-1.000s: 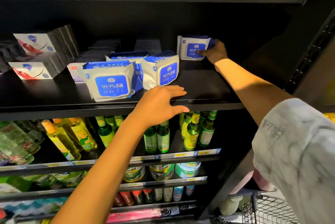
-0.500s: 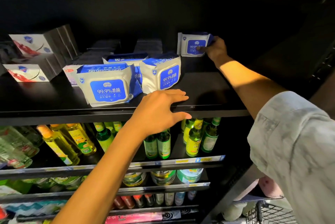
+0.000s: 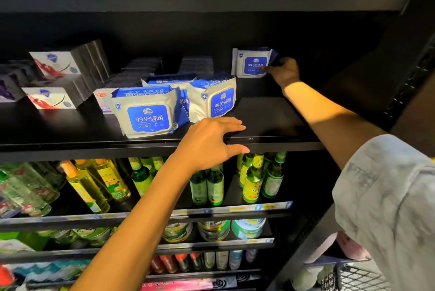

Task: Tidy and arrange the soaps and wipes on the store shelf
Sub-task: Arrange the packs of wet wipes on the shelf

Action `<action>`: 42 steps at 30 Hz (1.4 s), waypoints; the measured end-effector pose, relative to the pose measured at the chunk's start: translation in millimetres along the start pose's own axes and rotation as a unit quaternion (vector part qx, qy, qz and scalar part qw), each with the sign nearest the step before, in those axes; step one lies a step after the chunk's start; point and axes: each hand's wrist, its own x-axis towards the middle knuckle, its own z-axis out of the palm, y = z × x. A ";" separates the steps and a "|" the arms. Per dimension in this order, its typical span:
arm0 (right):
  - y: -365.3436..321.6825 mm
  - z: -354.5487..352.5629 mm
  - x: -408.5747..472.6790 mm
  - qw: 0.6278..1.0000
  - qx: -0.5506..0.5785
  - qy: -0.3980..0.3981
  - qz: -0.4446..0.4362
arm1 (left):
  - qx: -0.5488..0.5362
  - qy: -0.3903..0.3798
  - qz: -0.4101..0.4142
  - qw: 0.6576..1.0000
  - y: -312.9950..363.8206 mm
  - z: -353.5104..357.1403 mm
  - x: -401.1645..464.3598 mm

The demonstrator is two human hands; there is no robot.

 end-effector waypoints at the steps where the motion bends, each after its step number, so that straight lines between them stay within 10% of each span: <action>1: -0.5 -3.5 -7.0 1.000 -0.007 0.002 0.001 | 0.004 -0.001 0.000 1.000 0.2 -0.2 -0.1; 6: -13.2 -10.5 -51.4 1.000 0.002 -0.008 -0.025 | 0.032 -0.013 0.004 0.999 2.9 -1.4 -1.2; 12: -30.5 -17.2 -122.5 0.957 0.156 -0.237 -0.063 | 0.048 0.008 0.038 0.998 2.8 0.0 -10.2; 24: -37.8 -10.8 -148.8 0.921 0.137 -0.359 -0.054 | -0.054 0.457 -0.097 0.882 -41.1 -39.1 -90.7; 42: -40.9 -32.0 -172.3 0.938 0.077 -0.329 -0.075 | -0.269 0.319 -0.252 0.873 -62.0 -71.0 -78.2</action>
